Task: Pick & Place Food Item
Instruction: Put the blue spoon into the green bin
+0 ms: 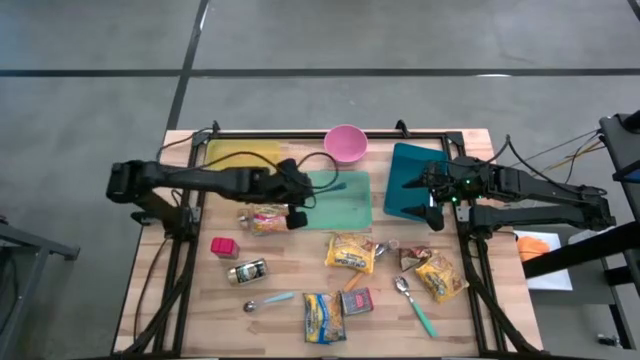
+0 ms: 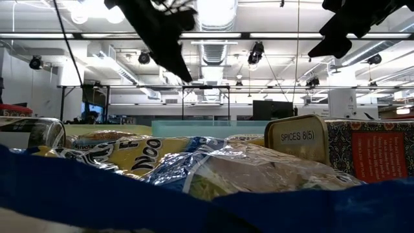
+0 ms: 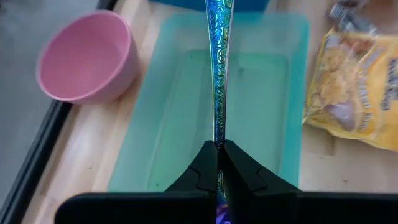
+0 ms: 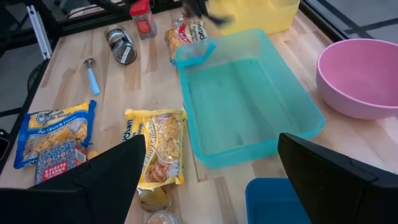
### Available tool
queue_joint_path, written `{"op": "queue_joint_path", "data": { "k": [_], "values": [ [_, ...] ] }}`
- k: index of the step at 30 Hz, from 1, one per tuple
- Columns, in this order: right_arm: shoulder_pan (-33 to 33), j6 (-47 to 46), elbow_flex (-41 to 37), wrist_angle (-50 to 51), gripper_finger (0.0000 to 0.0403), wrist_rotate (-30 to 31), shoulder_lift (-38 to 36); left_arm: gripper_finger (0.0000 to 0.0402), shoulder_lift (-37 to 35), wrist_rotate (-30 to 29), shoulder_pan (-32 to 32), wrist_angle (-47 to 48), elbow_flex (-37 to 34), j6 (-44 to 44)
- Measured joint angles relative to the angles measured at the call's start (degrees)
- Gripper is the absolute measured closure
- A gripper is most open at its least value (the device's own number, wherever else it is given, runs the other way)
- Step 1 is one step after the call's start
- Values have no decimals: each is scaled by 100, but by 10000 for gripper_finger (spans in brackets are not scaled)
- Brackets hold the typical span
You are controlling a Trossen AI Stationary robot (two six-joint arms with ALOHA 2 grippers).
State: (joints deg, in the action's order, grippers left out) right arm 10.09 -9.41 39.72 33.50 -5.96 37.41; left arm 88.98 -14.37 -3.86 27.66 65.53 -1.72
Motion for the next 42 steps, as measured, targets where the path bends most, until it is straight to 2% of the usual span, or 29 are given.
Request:
{"op": "queue_joint_path", "data": {
  "k": [8,16,42],
  "values": [
    [0,-21,0,4,39,0,1,393,839,124,-75,-525,91,-99],
    [1,-39,0,3,39,4,0,393,1142,570,-177,-827,86,-111],
    [0,-43,0,6,39,-2,20,393,2135,915,-151,-798,67,28]
  ]
}}
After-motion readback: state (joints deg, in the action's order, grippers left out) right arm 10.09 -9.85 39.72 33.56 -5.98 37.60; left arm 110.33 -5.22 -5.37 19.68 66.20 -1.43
